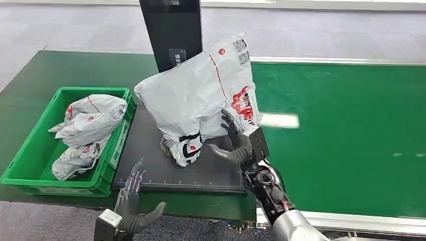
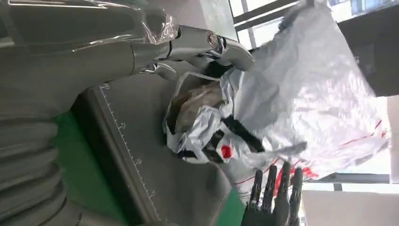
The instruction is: Moved the parcel from conveyor to table for the left to box.
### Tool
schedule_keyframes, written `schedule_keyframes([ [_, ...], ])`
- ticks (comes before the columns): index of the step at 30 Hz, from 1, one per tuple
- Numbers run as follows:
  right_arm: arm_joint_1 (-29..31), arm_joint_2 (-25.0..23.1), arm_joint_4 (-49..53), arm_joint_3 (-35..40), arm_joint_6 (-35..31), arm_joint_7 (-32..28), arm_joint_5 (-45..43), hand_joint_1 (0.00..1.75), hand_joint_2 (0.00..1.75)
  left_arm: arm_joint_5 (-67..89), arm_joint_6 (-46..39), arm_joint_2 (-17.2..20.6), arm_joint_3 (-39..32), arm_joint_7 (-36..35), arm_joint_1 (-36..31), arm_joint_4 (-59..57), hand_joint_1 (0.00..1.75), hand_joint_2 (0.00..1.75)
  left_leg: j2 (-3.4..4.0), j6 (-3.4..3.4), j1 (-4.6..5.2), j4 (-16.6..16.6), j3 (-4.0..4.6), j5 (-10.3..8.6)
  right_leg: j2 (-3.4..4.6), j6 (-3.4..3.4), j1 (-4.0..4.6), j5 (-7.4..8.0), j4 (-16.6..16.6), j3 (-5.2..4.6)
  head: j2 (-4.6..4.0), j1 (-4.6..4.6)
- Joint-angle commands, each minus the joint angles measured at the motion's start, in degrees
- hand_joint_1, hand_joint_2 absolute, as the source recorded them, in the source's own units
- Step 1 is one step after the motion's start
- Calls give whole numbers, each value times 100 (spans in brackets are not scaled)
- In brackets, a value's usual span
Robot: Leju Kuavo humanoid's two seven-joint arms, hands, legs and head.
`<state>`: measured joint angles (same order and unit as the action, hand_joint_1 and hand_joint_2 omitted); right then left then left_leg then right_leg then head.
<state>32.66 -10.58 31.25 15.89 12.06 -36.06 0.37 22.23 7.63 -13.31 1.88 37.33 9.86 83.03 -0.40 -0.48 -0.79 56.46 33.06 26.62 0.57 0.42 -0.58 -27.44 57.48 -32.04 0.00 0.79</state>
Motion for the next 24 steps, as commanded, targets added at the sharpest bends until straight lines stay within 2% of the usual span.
schedule_keyframes([
  [1, -132, 185, 178, 107, 167, 124, -12, 0, 175, -156, -130, -2, -328, 76, -11, 84, 0, 175, -4, 1, -2, -3, -3, 0, -9, -2, 3, -1, -4, 6, 0, 0],
  [6, -208, 126, 271, 299, 176, -102, 14, 0, 175, -490, -556, -145, -606, 158, 100, 618, 0, 175, 10, 3, -1, -1, -3, 3, 2, -2, 3, 0, -3, 3, 0, 0],
  [8, -394, 145, 795, 340, 246, -288, -69, 0, 175, -731, -1179, -267, -704, 254, 93, 886, 0, 175, 3, 2, -1, 2, 2, 2, 0, -1, 3, 0, 0, 0, 0, 0],
  [10, -489, 158, 1142, 340, 264, -243, -119, 0, 175, -810, -1304, -268, -681, 208, 91, 1006, 0, 175, 4, 3, -2, 4, 6, 3, -1, -1, 4, -1, 1, -2, 0, 0],
  [13, -783, 187, 2152, 242, 344, -356, -344, 0, 175, -1070, -1575, -211, -585, 252, 105, 1105, 0, 175, -2, 2, 1, 2, 8, 1, -6, -2, 1, -2, 3, -4, 0, 0],
  [17, -1546, 254, 3813, 64, 486, -333, -540, 0, 175, -1174, -1848, -114, -464, 267, 134, 1160, 0, 175, -10, 1, 0, 0, 6, 0, -10, -2, 1, -3, 0, -1, 0, 2],
  [20, -2051, 253, 4967, -24, 441, -394, -197, 0, 175, -1052, -2218, -34, -207, 267, 173, 1258, 0, 175, -16, 1, 0, -1, 5, 0, -15, -1, 1, -4, -1, 1, 0, 2],
  [22, -2172, 249, 5081, -19, 447, -394, -165, 0, 175, -1030, -2257, -51, -167, 267, 182, 1259, 0, 175, -23, 2, 0, 1, 10, 1, -23, -1, 2, -7, 0, -1, 0, 0],
  [23, -2327, 174, 5597, -111, 363, -394, -16, 0, 175, -878, -2442, -25, -93, 267, 188, 1260, 0, 175, -19, 2, 1, 1, 7, 1, -18, 0, 0, -7, 1, -2, 0, -2],
  [24, -2564, 110, 6201, -122, -39, -394, 302, 0, 175, -741, -2556, -43, -15, 267, 203, 1240, 0, 175, -23, 3, 1, 1, 8, 2, -25, 0, 1, -9, 0, 1, 0, 0],
])
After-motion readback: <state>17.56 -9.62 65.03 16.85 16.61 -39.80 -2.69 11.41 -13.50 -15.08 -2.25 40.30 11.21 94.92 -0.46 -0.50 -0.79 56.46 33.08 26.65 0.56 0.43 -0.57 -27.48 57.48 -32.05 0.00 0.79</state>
